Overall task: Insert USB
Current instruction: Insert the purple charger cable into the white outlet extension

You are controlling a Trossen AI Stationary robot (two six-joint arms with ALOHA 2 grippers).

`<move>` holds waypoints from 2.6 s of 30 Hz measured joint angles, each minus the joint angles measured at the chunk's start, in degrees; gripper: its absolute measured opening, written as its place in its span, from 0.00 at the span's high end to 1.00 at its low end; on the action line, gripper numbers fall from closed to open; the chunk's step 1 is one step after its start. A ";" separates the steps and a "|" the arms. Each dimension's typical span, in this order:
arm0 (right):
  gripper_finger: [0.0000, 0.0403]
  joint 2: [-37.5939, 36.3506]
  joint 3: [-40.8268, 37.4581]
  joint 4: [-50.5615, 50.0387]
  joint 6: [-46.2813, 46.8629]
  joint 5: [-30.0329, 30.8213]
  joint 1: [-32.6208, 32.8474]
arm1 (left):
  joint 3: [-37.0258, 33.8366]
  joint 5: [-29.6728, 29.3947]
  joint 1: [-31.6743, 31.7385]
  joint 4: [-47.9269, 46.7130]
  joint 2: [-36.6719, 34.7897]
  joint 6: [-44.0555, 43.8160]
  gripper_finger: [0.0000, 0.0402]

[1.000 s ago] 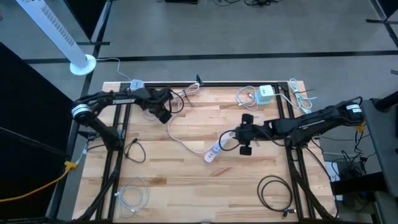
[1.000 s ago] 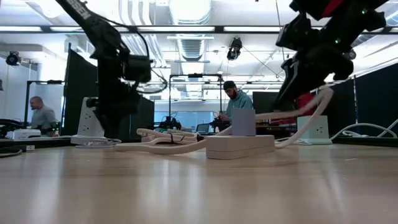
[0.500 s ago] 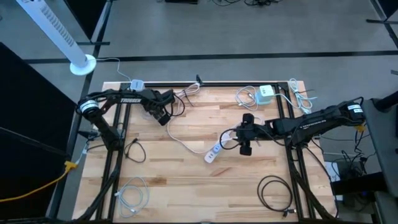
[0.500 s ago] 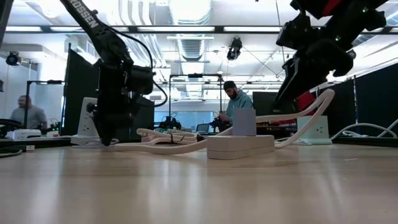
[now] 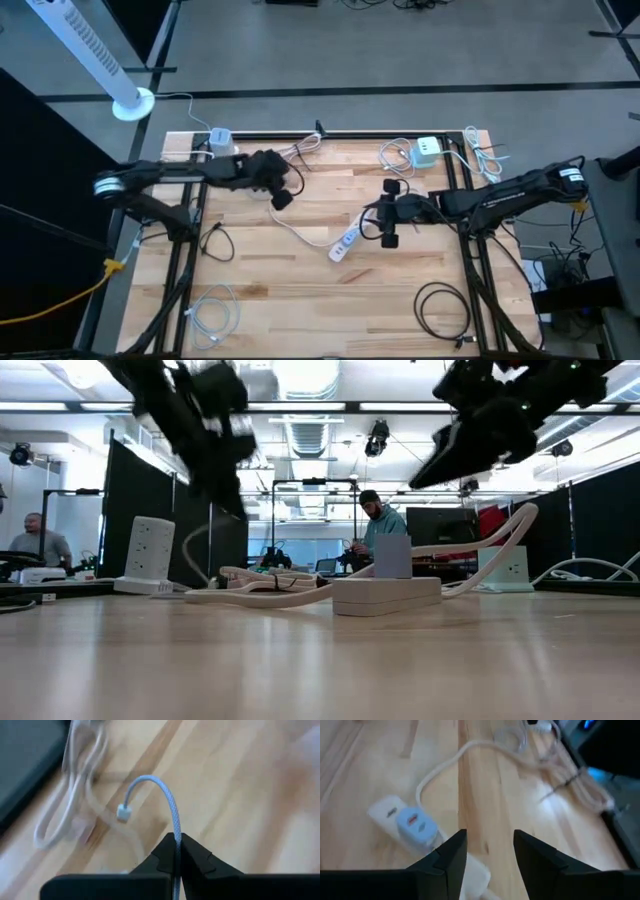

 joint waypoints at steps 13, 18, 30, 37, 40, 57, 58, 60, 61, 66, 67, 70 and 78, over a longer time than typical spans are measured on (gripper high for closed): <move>0.73 21.61 0.10 30.57 -5.25 -0.42 0.00 | -0.04 -0.29 -12.64 9.24 -16.96 2.36 1.00; 0.75 26.49 3.98 38.22 -5.20 1.52 -0.42 | -0.04 1.72 -14.70 13.53 -19.24 4.43 1.00; 0.69 24.53 12.24 37.24 -7.44 9.46 -0.90 | -1.53 8.54 -16.64 15.99 -16.17 8.68 1.00; 0.55 24.66 17.18 32.49 -5.24 13.01 -1.18 | -1.57 8.82 -16.67 17.80 -13.74 10.05 1.00; 0.50 24.66 19.29 28.81 -4.10 13.02 -1.70 | -1.57 8.95 -16.67 18.02 -13.04 10.05 1.00; 0.97 24.70 21.38 26.65 -4.63 5.96 -1.99 | -1.57 9.13 -17.02 17.83 -12.42 8.78 0.99; 0.97 24.70 21.38 26.67 -4.47 5.96 -2.00 | -1.57 9.13 -17.02 17.67 -12.42 8.58 0.98; 0.99 24.70 21.38 26.64 -5.01 5.96 -2.01 | -1.57 9.13 -17.02 17.64 -12.46 8.05 0.97; 0.99 24.70 21.38 26.67 -5.86 5.94 -1.99 | -1.57 9.11 -17.02 17.63 -12.49 7.87 0.96; 1.00 24.25 21.38 27.01 -6.74 5.79 -1.99 | -1.57 9.11 -17.02 17.56 -13.07 6.22 0.91; 0.99 24.18 21.38 27.10 -6.72 5.79 -1.99 | -1.57 9.11 -17.02 17.27 -13.24 6.15 0.90; 0.99 24.13 21.38 27.12 -6.79 5.78 -1.99 | -1.57 9.08 -17.02 16.16 -13.96 6.13 0.87; 1.00 23.18 21.37 26.95 -14.06 3.66 0.10 | -2.80 7.87 -17.05 11.13 -16.30 6.11 0.84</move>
